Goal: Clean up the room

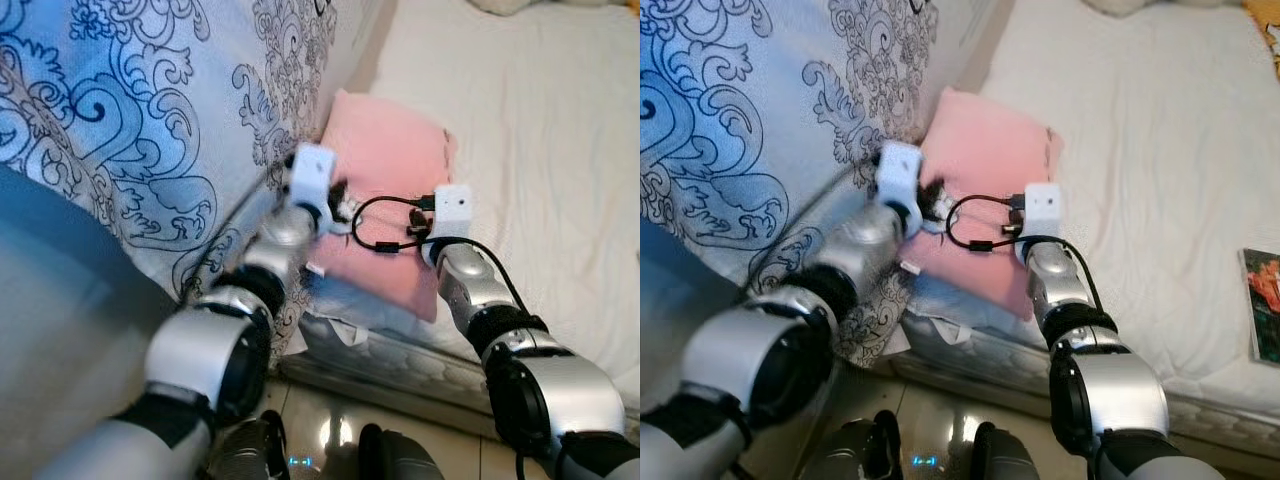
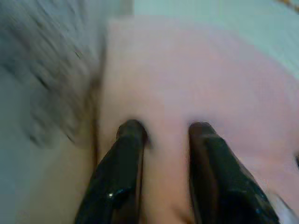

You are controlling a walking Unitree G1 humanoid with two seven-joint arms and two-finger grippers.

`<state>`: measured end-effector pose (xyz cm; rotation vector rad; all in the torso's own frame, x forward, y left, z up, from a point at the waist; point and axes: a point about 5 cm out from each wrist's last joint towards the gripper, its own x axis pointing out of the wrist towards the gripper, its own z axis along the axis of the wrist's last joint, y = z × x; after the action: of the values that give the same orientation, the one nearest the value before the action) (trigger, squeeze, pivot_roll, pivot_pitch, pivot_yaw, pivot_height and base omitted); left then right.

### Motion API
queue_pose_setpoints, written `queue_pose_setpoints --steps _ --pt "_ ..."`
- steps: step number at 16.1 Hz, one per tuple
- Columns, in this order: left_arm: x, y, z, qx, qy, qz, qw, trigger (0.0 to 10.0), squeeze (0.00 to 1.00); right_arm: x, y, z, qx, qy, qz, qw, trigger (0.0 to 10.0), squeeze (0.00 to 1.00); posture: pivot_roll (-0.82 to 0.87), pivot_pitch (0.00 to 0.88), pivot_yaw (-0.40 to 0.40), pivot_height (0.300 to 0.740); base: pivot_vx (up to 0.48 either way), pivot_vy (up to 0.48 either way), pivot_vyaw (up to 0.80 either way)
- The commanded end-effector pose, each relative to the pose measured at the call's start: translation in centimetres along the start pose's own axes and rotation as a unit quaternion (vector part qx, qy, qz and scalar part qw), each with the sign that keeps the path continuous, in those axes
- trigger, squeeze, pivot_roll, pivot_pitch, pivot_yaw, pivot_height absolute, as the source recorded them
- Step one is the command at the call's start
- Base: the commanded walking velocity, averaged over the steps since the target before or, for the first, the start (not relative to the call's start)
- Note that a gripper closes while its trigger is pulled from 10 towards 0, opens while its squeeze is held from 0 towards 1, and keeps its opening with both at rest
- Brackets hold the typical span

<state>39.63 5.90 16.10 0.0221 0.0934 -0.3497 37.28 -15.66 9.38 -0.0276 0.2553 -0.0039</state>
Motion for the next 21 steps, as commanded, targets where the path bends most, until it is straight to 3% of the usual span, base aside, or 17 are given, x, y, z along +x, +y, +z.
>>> queue_pose_setpoints --steps 1,4,7,9,11,12,13,15,17,18,19,20,21 --pt "0.0 0.4 0.9 0.007 -0.03 -0.002 1.0 10.0 1.0 -0.9 -1.1 -2.6 0.012 0.026 -0.023 0.999 10.0 1.0 -0.05 0.21 -0.018 0.74 0.0 0.0 0.0" --pt "-0.2 0.5 0.5 0.015 -0.035 -0.012 0.999 10.0 1.0 -1.5 -1.9 -3.1 0.018 0.004 -0.032 0.999 10.0 1.0 -0.04 0.183 -0.018 0.74 0.0 0.0 0.0" --pt "-0.7 1.2 0.5 0.057 -0.064 -0.033 0.996 10.0 1.0 -2.7 -2.2 -3.5 0.039 -0.035 -0.06 0.997 10.0 1.0 -0.04 0.076 -0.013 0.74 0.0 0.0 0.0" --pt "-1.4 2.5 1.3 0.111 -0.101 -0.051 0.987 10.0 1.0 -4.0 -1.6 -3.3 0.086 -0.078 -0.078 0.99 10.0 1.0 -0.03 0.0 -0.005 0.74 0.0 0.0 0.0" --pt "-1.7 3.4 1.6 0.133 -0.111 -0.056 0.983 10.0 1.0 -4.3 -1.4 -3.2 0.102 -0.088 -0.085 0.987 10.0 1.0 -0.02 0.0 -0.001 0.74 0.0 0.0 0.0" --pt "-2.8 5.1 2.5 0.155 -0.14 -0.074 0.975 10.0 1.0 -5.9 -1.3 -3.2 0.116 -0.111 -0.099 0.982 10.0 1.0 0.02 0.0 0.012 0.74 0.0 0.0 0.0" --pt "-4.1 5.7 2.6 0.178 -0.162 -0.092 0.966 10.0 1.0 -7.6 -1.3 -3.3 0.115 -0.126 -0.106 0.98 10.0 1.0 0.04 0.0 0.016 0.74 0.0 0.0 0.0" --pt "-6.2 4.8 1.4 0.161 -0.172 -0.098 0.967 10.0 1.0 -10.1 -2.4 -4.0 0.092 -0.133 -0.125 0.979 10.0 1.0 0.07 0.0 0.016 0.74 0.0 0.0 0.0" --pt "-7.8 3.8 -1.3 0.126 -0.148 -0.088 0.977 10.0 1.0 -12.1 -4.0 -4.9 0.055 -0.128 -0.143 0.98 10.0 1.0 0.09 0.0 0.003 0.74 0.0 0.0 0.0" --pt "-9.0 3.6 -3.5 0.094 -0.122 -0.057 0.986 10.0 1.0 -13.3 -4.9 -6.2 0.036 -0.104 -0.156 0.982 10.0 1.0 0.09 0.0 -0.004 0.74 0.0 0.0 0.0" --pt "-9.9 3.3 -3.9 0.045 -0.134 -0.051 0.989 10.0 0.89 -13.8 -5.2 -6.9 0.034 -0.087 -0.159 0.983 10.0 1.0 0.1 0.0 -0.012 0.74 0.0 0.0 0.0" --pt "-11.1 2.9 -5.0 0.024 -0.131 -0.026 0.991 10.0 0.0 -14.2 -5.8 -7.2 0.022 -0.088 -0.16 0.983 10.0 1.0 0.1 0.0 -0.031 0.74 0.0 0.0 0.0" --pt "-11.4 2.8 -5.3 0.017 -0.131 -0.011 0.991 10.0 0.0 -14.0 -6.1 -7.3 0.029 -0.084 -0.16 0.983 10.0 1.0 0.11 0.0 -0.041 0.74 0.0 -0.285 0.0"
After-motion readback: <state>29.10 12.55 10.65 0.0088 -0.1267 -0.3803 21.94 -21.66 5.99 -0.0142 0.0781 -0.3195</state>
